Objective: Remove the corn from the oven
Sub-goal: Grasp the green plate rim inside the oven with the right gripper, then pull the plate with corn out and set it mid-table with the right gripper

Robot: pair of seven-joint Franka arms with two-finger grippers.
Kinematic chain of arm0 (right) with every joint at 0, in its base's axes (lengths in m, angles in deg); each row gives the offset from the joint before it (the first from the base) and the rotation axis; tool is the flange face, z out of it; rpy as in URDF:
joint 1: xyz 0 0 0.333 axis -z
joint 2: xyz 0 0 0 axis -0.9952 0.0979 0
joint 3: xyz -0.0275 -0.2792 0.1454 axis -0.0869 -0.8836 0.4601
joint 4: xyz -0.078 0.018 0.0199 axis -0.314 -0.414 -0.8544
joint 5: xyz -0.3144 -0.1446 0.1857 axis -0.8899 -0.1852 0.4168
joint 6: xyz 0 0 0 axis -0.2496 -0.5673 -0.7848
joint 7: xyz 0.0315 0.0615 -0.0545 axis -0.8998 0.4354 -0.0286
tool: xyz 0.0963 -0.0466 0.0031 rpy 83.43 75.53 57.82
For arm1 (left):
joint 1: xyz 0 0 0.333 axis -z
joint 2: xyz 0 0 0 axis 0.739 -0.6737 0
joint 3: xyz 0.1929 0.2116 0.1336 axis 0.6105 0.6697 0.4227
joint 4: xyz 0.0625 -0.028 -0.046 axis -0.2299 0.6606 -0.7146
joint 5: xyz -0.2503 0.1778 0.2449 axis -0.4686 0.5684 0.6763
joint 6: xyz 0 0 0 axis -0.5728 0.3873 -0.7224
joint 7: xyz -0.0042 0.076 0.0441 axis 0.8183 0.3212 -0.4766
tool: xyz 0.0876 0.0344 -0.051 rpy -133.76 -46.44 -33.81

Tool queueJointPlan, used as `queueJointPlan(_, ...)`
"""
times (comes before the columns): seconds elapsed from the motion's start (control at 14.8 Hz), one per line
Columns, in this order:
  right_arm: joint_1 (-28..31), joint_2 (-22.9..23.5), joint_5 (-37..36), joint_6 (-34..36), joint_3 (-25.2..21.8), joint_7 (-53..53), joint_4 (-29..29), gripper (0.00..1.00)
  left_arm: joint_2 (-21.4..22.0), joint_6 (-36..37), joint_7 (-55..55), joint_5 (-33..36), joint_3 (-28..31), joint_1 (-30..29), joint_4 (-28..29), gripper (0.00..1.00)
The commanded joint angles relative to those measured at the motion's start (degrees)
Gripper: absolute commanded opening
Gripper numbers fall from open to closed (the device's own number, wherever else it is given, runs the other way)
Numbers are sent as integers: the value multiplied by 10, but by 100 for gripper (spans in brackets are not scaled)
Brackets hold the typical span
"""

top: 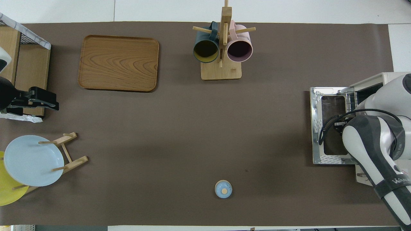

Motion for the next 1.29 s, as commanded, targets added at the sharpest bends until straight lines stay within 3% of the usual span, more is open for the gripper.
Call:
queueJointPlan(0.0, -51, -4, -13, 37, 10, -14, -14, 0, 2, -1, 3, 11, -3, -8, -1, 100)
queueJointPlan(0.34, -161, 32, -4, 106, 12, -77, -118, 0, 2, 3, 1, 11, -4, -4, 0, 100)
queueJointPlan(0.61, -274, 71, 24, 99, 18, -203, -181, 0, 2, 5, 0, 11, -5, 2, 0, 100)
queueJointPlan(0.75, -327, 137, 35, 129, 19, -249, -271, 0, 3, 1, 0, 11, -5, 3, 2, 100)
queueJointPlan(0.95, -386, 281, 36, 157, 20, -353, -430, 0, 4, -2, 3, 10, -6, 2, 7, 100)
queueJointPlan(1.02, -401, 303, 33, 147, 20, -359, -447, 0, 5, -2, 4, 9, -6, 2, 9, 100)
queueJointPlan(1.22, -429, 313, 47, 56, 24, -365, -440, 0, 6, -9, 4, 9, -6, 3, 11, 100)
